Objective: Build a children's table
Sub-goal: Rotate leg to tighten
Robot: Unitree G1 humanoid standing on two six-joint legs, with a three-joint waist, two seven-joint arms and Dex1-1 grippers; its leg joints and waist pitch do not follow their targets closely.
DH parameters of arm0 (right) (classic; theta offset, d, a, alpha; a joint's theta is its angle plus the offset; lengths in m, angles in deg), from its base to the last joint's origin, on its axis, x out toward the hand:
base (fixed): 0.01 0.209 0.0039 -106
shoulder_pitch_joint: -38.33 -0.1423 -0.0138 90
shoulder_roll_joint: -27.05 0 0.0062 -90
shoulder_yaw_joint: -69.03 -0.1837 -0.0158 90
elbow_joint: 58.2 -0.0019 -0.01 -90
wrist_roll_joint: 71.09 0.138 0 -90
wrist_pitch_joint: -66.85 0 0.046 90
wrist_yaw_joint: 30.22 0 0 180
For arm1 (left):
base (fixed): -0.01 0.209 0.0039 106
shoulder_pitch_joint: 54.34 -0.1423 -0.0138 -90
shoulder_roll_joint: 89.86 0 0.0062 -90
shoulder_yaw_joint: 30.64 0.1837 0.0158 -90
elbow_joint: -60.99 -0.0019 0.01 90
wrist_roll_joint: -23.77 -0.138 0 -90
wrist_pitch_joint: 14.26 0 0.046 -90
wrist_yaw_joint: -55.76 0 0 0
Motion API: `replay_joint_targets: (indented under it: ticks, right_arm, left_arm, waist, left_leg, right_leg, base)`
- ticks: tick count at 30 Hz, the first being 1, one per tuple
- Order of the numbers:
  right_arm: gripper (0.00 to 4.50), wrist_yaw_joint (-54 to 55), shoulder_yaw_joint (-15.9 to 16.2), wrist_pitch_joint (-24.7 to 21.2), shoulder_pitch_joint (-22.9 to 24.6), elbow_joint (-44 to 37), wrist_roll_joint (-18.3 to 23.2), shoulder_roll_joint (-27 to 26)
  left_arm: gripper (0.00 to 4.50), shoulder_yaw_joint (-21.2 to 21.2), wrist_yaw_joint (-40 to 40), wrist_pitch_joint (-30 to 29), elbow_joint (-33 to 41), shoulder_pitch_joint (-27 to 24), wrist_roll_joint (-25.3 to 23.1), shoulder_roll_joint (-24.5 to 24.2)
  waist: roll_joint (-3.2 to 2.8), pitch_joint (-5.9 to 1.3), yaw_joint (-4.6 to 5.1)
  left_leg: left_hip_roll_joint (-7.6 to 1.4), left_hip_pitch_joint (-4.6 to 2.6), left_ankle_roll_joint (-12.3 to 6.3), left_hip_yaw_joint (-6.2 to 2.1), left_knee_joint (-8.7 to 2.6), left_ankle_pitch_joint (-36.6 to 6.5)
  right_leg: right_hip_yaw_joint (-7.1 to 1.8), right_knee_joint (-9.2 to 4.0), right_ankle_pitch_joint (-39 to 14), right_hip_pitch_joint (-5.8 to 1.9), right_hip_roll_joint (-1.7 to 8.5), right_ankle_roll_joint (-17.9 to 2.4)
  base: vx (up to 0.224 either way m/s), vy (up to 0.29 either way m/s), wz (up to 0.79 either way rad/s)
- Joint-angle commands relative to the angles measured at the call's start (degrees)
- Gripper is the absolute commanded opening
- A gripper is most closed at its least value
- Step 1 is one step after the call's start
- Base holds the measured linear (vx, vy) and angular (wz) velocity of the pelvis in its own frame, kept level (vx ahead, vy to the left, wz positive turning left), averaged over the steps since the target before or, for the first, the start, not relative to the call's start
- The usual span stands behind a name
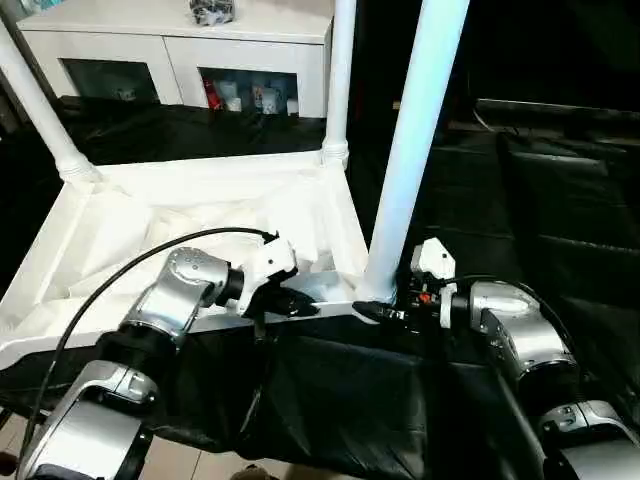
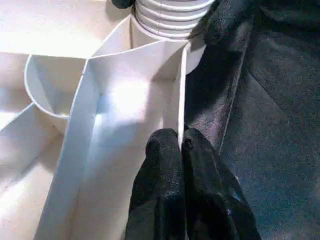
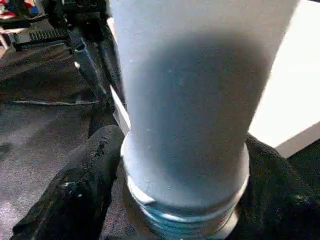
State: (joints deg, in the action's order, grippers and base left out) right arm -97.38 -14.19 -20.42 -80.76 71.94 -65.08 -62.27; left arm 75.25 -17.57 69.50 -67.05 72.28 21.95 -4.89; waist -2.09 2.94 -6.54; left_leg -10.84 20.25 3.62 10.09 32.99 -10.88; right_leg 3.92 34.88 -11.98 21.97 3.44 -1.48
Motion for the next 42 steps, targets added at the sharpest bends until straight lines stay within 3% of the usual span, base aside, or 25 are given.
replay_joint_targets:
  ticks: [1, 9, 11, 14, 16, 17, 20, 22, 25, 26, 29, 30, 35, 42]
  right_arm:
    - [3.15, -7.02, 7.52, -2.3, 2.64, -0.67, -0.87, -1.98]
    - [2.76, -5.11, 6.22, -3.69, 3.79, -2.11, -0.87, -2.53]
    - [2.75, 3.26, 3.99, -2.56, 2.68, 0.65, -1.97, -4.67]
    - [2.74, 10.17, 2.35, -1.85, 1.62, 2.92, -2.86, -6.31]
    - [2.73, 23.74, -0.97, -1.25, -0.54, 7.22, -3.74, -9.8]
    - [2.73, 24.27, -1.13, -1.29, -0.63, 7.38, -3.7, -9.98]
    - [2.72, 35.91, -3.79, -1.72, -2.71, 10.74, -3.62, -13.92]
    - [2.72, 41.32, -4.38, -1.55, -4.1, 12.87, -4.13, -15.77]
    - [2.72, 42.22, -3.82, 0.22, -5.45, 14.64, -4.63, -18.11]
    - [3.28, 42.21, -3.47, 0.88, -5.76, 15.03, -5.12, -18.3]
    - [3.45, 41.86, -4.48, 1.35, -6.59, 16.04, -4.37, -18.86]
    - [3.52, 41.54, -4.94, 1.65, -6.93, 16.41, -3.89, -18.78]
    - [4.02, 36.52, -4.33, 3.86, -6.18, 15.0, -4.36, -15.06]
    - [4.17, 24.86, -2.21, 5.63, -4.85, 13.4, -4.91, -8.84]
  left_arm:
    - [0.0, -0.51, 1.74, 0.07, 0.1, 1.31, 0.82, 0.52]
    - [0.0, -1.35, 3.98, -0.13, 0.51, 0.78, 0.65, 0.78]
    - [0.0, -2.4, 9.06, -0.52, -0.2, 1.32, -0.13, 2.09]
    - [0.0, -3.04, 12.19, -1.44, -0.55, 1.8, -0.46, 3.15]
    - [0.0, -3.24, 17.58, -2.85, -0.25, 2.17, -1.67, 5.38]
    - [0.0, -3.25, 17.86, -2.95, -0.22, 2.19, -1.73, 5.51]
    - [0.0, -3.13, 23.83, -5.18, -0.03, 2.76, -3.01, 8.95]
    - [0.0, -2.98, 26.61, -6.47, -0.01, 3.09, -3.47, 10.98]
    - [0.0, -2.09, 29.46, -6.76, -0.33, 3.39, -4.52, 13.41]
    - [0.0, -1.42, 29.36, -6.37, -0.5, 3.42, -5.04, 13.63]
    - [0.0, -0.86, 28.86, -6.23, -0.07, 3.23, -5.15, 14.04]
    - [0.0, -0.54, 28.16, -6.25, 0.49, 3.05, -5.04, 13.94]
    - [0.0, 0.52, 22.27, -4.33, 2.03, 1.96, -4.31, 11.45]
    - [0.0, 0.06, 14.49, -2.33, 2.83, 1.32, -2.26, 7.69]
  waist:
    - [0.54, -3.21, -0.17]
    - [0.81, -3.18, -0.36]
    - [1.3, -3.09, -0.25]
    - [1.17, -2.76, 0.17]
    - [1.55, -2.72, 0.45]
    - [1.36, -2.64, 0.88]
    - [1.58, -2.74, 1.31]
    - [1.61, -2.78, 1.34]
    - [1.62, -2.92, 1.23]
    - [1.43, -2.99, 1.19]
    - [1.35, -3.12, 1.34]
    - [0.9, -3.15, 1.31]
    - [0.99, -3.15, 1.41]
    - [0.95, -3.58, 1.13]
  left_leg:
    - [-3.0, -0.14, -3.83, -0.84, -3.77, -9.65]
    - [-3.05, -0.12, -3.77, -0.81, -3.79, -9.32]
    - [-3.09, -0.13, -3.43, -0.78, -3.92, -9.57]
    - [-2.93, -0.54, -1.41, -0.99, -4.31, -13.03]
    - [-3.1, -0.5, -0.51, -1.24, -4.64, -13.28]
    - [-3.0, -0.58, 0.27, -1.38, -4.82, -14.66]
    - [-2.95, -0.83, 0.55, -1.26, -4.74, -15.32]
    - [-2.96, -0.6, 0.53, -1.24, -4.76, -14.52]
    - [-2.73, -0.38, -0.08, -1.08, -4.47, -13.33]
    - [-2.76, -0.35, -0.47, -1.08, -4.42, -12.7]
    - [-2.71, -0.17, -0.97, -1.02, -4.3, -11.52]
    - [-2.79, -0.26, -1.06, -1.06, -4.27, -11.43]
    - [-2.84, -0.28, -1.22, -1.02, -4.28, -12.72]
    - [-2.76, 0.11, -3.84, -0.75, -3.48, -7.43]
  right_leg:
    - [-3.08, -4.37, -10.07, -2.42, 5.46, -13.17]
    - [-3.08, -4.41, -11.24, -2.33, 5.57, -12.63]
    - [-3.13, -4.54, -12.36, -2.21, 5.66, -12.31]
    - [-3.18, -5.32, -19.38, -1.9, 5.89, -10.94]
    - [-3.3, -5.23, -21.02, -1.8, 5.97, -10.15]
    - [-3.23, -5.47, -22.1, -1.7, 5.99, -9.93]
    - [-3.42, -5.47, -20.04, -1.52, 5.89, -10.25]
    - [-3.46, -5.31, -18.21, -1.67, 5.85, -10.54]
    - [-3.47, -5.08, -14.62, -1.95, 5.79, -10.96]
    - [-3.47, -4.95, -13.26, -1.95, 5.75, -11.09]
    - [-3.4, -4.58, -9.7, -2.18, 5.54, -11.89]
    - [-3.41, -4.41, -8.4, -2.17, 5.57, -12.37]
    - [-3.34, -4.43, -7.93, -2.36, 5.51, -13.05]
    - [-3.13, -3.36, 1.43, -2.92, 5.31, -15.51]
  base:
    - [0.0, 0.0, 0.0]
    - [0.0, 0.0, 0.0]
    - [0.0, 0.0, 0.0]
    - [0.0, 0.0, 0.0]
    - [0.0, 0.0, 0.0]
    - [0.0, 0.0, 0.0]
    - [0.0, 0.0, 0.0]
    - [0.0, 0.0, 0.0]
    - [0.0, 0.0, 0.0]
    - [0.0, 0.0, 0.0]
    - [0.0, 0.0, 0.0]
    - [0.0, 0.0, 0.0]
    - [0.0, 0.0, 0.0]
    - [0.0, 0.0, 0.0]
